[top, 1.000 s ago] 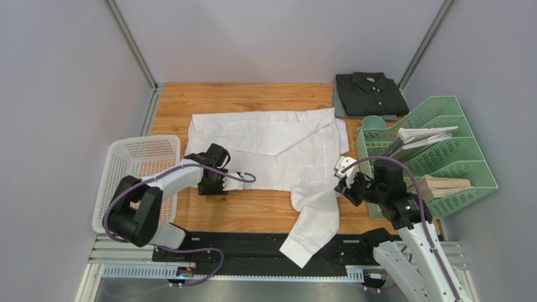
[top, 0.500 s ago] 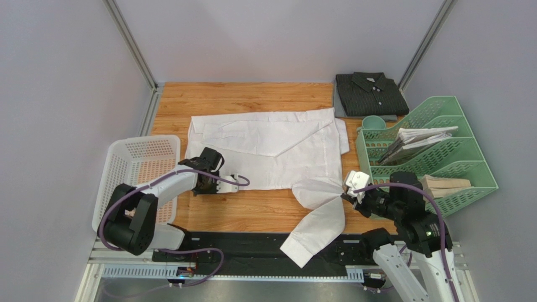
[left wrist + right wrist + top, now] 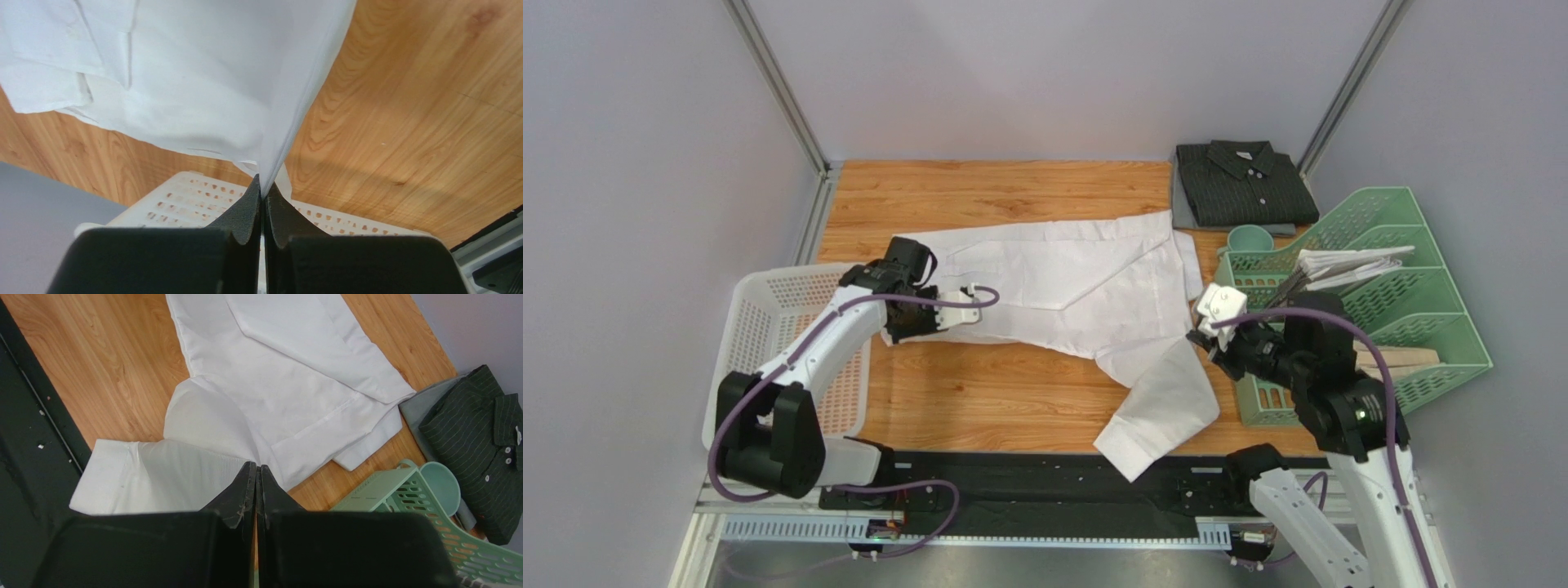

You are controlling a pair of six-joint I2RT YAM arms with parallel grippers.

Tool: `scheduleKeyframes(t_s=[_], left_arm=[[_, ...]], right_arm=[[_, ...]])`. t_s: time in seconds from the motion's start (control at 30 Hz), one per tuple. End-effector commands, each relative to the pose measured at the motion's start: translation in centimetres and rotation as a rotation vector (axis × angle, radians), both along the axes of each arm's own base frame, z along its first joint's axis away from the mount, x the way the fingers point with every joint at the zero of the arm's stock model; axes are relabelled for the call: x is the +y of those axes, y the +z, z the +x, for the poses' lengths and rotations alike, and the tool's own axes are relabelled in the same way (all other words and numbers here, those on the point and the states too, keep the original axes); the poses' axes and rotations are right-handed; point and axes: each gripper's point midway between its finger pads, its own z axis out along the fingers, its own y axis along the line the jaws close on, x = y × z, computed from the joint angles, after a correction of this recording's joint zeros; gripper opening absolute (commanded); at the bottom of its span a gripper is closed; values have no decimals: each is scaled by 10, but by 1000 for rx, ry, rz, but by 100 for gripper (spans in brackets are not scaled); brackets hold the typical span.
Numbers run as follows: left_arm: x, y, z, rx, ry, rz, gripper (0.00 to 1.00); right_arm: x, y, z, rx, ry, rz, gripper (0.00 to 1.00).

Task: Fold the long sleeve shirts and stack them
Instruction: Fold the shirt

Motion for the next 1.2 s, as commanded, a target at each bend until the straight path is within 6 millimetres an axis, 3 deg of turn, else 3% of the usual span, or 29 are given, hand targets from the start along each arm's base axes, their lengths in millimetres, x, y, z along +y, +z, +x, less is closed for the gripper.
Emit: scheduleKeyframes(t_s=[0.0,0.07,0.13,0.2,0.23,0.3,0.33,0.4,0.43,0.5,0.67,0.83,1.17], left_arm=[[-10,17,30,-7,28,-61,0],[-6,22,45,-20,50,-65,0],[-5,25,65,-22,63,-64,0],[-2,24,81,-16,81,-66,0],[0,24,86,-14,87,-64,0],[2,22,98,-8,91,-62,0],[3,21,101,-4,95,-64,0],[7,18,108,3,98,-63,0],[8,17,110,6,98,-61,0],[10,12,115,17,100,-56,0],[13,1,121,29,119,-55,0],[17,-8,123,37,134,-46,0],[18,-21,130,54,163,-49,0]], right_arm=[[11,48,59,-137,-33,35,0],[13,62,80,-168,-42,37,0],[18,57,103,-136,-31,38,0],[18,69,125,-179,-41,44,0],[22,58,142,-145,-36,30,0],[24,68,163,-173,-38,35,0],[26,59,177,-150,-35,24,0],[28,68,195,-172,-36,28,0],[30,56,209,-144,-31,16,0],[33,62,222,-157,-28,20,0],[40,45,260,-126,-33,16,0],[45,45,278,-131,-21,21,0],[44,-6,288,-30,-23,-29,0]])
